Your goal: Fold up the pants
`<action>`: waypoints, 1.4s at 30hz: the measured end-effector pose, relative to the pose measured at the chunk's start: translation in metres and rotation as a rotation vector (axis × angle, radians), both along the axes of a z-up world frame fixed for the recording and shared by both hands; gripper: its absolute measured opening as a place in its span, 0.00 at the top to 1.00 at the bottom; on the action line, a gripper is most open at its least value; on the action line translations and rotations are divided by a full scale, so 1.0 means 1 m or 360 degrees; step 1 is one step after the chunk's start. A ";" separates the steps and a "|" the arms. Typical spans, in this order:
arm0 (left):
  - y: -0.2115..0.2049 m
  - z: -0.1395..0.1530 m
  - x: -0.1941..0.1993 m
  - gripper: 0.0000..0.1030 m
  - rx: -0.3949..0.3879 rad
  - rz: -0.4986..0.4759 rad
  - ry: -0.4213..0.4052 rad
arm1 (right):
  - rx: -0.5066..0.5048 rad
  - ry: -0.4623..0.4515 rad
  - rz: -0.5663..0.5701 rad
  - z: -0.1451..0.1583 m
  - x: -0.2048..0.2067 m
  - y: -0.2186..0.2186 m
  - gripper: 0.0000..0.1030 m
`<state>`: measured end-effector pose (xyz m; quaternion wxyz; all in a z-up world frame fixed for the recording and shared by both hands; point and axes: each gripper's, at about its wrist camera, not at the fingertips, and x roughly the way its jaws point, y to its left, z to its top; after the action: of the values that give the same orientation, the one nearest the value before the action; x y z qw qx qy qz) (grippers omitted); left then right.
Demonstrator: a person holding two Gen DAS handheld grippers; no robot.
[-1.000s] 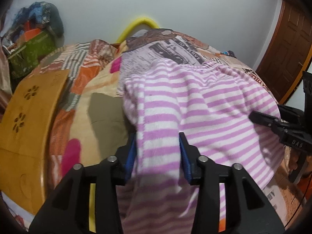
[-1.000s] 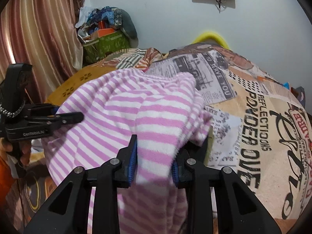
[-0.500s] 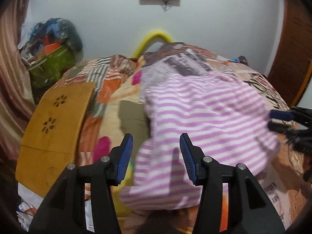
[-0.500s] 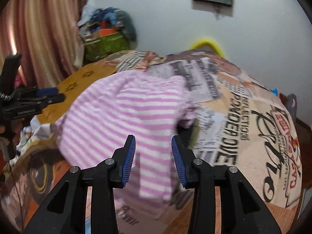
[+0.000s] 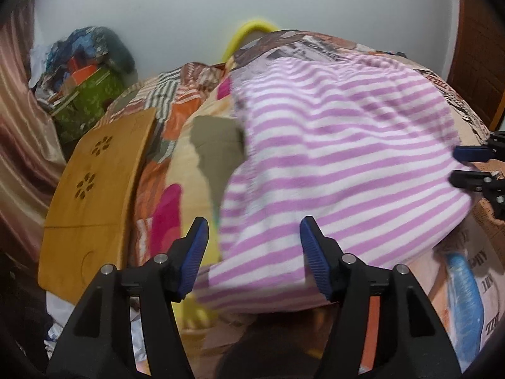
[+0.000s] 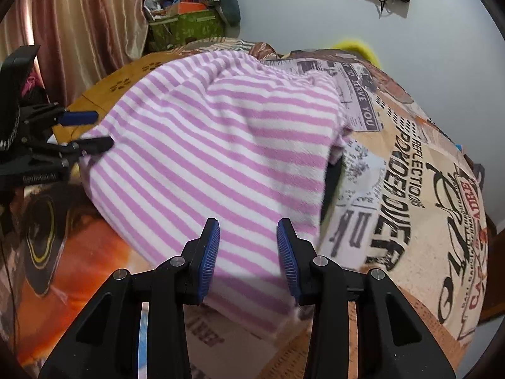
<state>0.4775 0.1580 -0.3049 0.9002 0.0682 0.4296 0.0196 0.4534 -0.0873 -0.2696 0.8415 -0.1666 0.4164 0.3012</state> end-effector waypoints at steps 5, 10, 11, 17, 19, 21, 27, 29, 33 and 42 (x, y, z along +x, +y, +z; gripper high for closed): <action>0.018 0.025 -0.010 0.40 -0.0158 0.0032 -0.0065 | 0.0075 0.0013 -0.0040 0.019 -0.005 -0.018 0.66; 0.010 0.046 0.016 0.37 -0.0236 0.0069 -0.0130 | 0.0163 -0.0092 -0.0161 0.041 0.016 -0.017 0.66; 0.007 0.047 0.025 0.37 -0.0261 0.0082 -0.0133 | 0.0183 -0.0099 -0.0185 0.043 0.025 -0.012 0.66; -0.006 0.041 0.084 0.36 -0.0401 0.0122 -0.0082 | 0.0245 -0.0103 -0.0274 0.045 0.069 0.015 0.66; -0.006 0.032 0.101 0.36 -0.0318 0.0166 -0.0039 | 0.0193 -0.0096 -0.0288 0.037 0.082 0.023 0.66; 0.002 0.019 0.116 0.34 -0.0299 0.0219 0.0025 | 0.0143 -0.0083 -0.0288 0.029 0.089 0.024 0.66; 0.026 0.003 0.122 0.24 -0.0417 0.0261 0.0039 | 0.0033 -0.0062 -0.0360 0.004 0.109 0.008 0.48; 0.024 0.006 0.117 0.24 -0.0375 0.0258 0.0023 | 0.0093 -0.0029 -0.0381 0.004 0.108 0.000 0.47; 0.020 0.023 0.098 0.25 -0.0305 0.0274 -0.0033 | 0.0128 -0.0061 -0.0416 0.014 0.095 -0.012 0.47; 0.009 0.090 0.020 0.25 -0.0327 0.0224 -0.0203 | 0.0296 -0.0176 -0.0391 0.069 0.027 -0.043 0.47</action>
<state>0.4978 0.1669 -0.2153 0.9244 -0.0560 0.3749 0.0430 0.4807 -0.1306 -0.2003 0.9054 -0.0522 0.3572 0.2237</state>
